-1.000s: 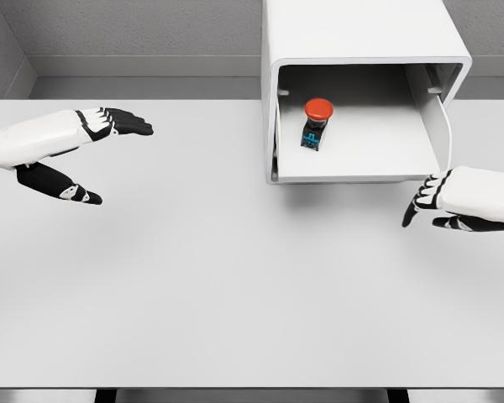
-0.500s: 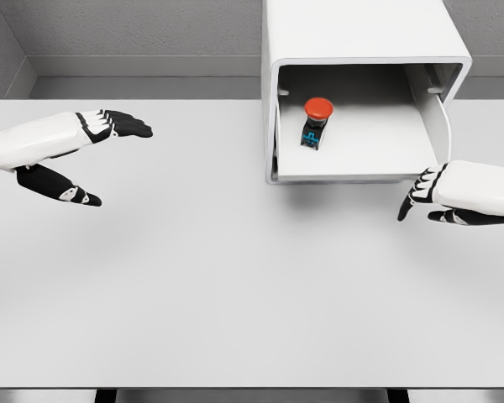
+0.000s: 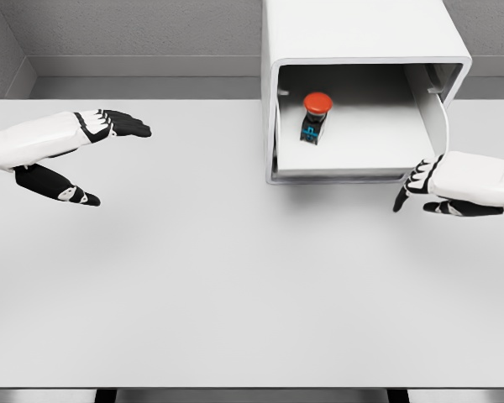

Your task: Slide open multi-storey tabletop storage cabinets and put open load switch and slide close multi-storey tabletop storage cabinets

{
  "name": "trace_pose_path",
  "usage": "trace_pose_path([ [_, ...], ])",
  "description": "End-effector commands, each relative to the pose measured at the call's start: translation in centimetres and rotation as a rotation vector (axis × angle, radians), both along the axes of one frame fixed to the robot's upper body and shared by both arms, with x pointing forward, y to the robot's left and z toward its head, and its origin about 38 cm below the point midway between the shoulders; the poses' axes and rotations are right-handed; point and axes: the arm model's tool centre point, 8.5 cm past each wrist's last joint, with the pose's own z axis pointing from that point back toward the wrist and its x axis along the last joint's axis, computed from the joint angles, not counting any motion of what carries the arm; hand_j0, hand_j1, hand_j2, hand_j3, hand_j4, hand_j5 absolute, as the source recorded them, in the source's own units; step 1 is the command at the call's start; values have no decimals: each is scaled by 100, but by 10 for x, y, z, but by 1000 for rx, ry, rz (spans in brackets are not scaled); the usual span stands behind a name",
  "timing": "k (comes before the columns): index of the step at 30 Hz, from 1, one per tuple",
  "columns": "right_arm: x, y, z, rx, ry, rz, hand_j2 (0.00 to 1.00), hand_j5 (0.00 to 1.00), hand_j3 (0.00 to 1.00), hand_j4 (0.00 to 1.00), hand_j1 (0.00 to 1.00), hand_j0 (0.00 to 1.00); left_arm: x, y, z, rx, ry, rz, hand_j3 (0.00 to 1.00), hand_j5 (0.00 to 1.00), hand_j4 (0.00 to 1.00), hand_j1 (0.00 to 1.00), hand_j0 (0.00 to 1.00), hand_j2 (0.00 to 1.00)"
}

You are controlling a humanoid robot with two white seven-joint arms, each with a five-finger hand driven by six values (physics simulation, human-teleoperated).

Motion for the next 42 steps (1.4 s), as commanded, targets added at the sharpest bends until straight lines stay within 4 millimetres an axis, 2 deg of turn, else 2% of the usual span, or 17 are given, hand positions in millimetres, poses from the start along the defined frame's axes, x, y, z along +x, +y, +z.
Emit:
trace_pose_path([
  [1,3,1,0,9,1,-4,60,60,60,60,60,60,0,1,1,-6,3,3,100,100,100,100,100,100],
  [7,8,-1,-2,9,0,-14,60,60,60,60,60,60,0,1,1,-6,3,3,100,100,100,100,100,100],
  [8,13,5,-4,15,1,-5,60,60,60,60,60,60,0,1,0,-6,4,3,100,100,100,100,100,100],
  [19,17,5,0,21,-10,-11,60,60,60,60,60,60,0,0,1,-8,3,2,100,100,100,100,100,100],
  [22,23,15,-2,33,-12,8,60,60,60,60,60,60,0,0,1,-8,3,2,100,100,100,100,100,100],
  [29,28,10,4,28,-29,-8,60,60,60,60,60,60,0,0,0,-7,4,1,100,100,100,100,100,100],
  [34,33,15,3,36,-31,-4,60,60,60,60,60,60,0,0,-1,-8,6,1,100,100,100,100,100,100],
  [42,48,17,-1,40,-34,-18,60,60,60,60,60,60,0,0,-1,-8,6,1,100,100,100,100,100,100],
])
